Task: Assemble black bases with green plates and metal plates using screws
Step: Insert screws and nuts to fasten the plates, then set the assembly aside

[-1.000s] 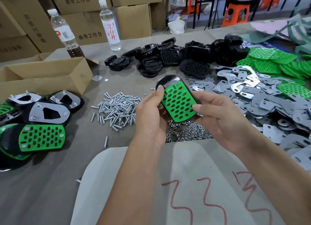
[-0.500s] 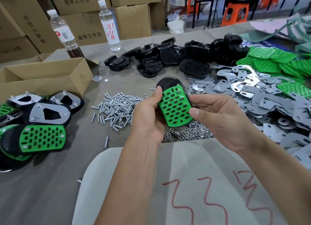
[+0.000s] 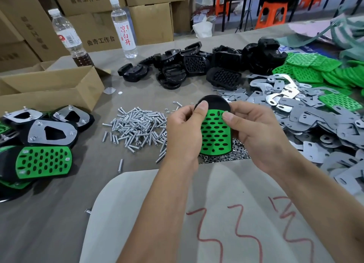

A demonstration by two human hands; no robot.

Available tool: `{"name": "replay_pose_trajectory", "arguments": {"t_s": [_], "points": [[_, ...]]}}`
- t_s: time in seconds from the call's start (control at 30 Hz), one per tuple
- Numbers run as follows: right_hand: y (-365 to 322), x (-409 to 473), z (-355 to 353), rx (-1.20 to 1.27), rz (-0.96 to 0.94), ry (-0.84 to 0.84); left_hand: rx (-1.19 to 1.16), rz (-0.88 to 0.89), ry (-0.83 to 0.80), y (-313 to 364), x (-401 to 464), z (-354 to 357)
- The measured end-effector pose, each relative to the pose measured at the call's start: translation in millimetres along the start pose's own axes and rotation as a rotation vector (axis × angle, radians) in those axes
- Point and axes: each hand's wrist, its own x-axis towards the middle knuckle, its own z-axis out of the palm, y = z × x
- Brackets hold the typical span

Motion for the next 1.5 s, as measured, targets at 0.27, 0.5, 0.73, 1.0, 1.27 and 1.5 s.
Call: {"name": "replay_pose_trajectory", "arguments": {"t_s": [0.27,0.5,0.73,1.0,1.27,1.5], "points": [[2,4,-1,-0.001,0.104,0.121,0.358,0.179,0.075,-5,-6,9],[-2,7,-10,0.126,0.118,0.256,0.077,-0.079,-0.251,-3,-1,-7],[-1,9,-15,0.215,0.222,0.160,-0.076,-0.084,-0.333,3,-1,-10],[1,12,-14,0.276,0.210,0.316,-0.038,-0.155,-0.273,-2,-1,-5],[1,12,-11,0.313,0.239,0.281,-0.019,-0.149,-0.236,0,-3,-2],[2,8,-1,0.303,0.146,0.401,-0.038,-0.188,-0.259,-2,-4,1]]}}
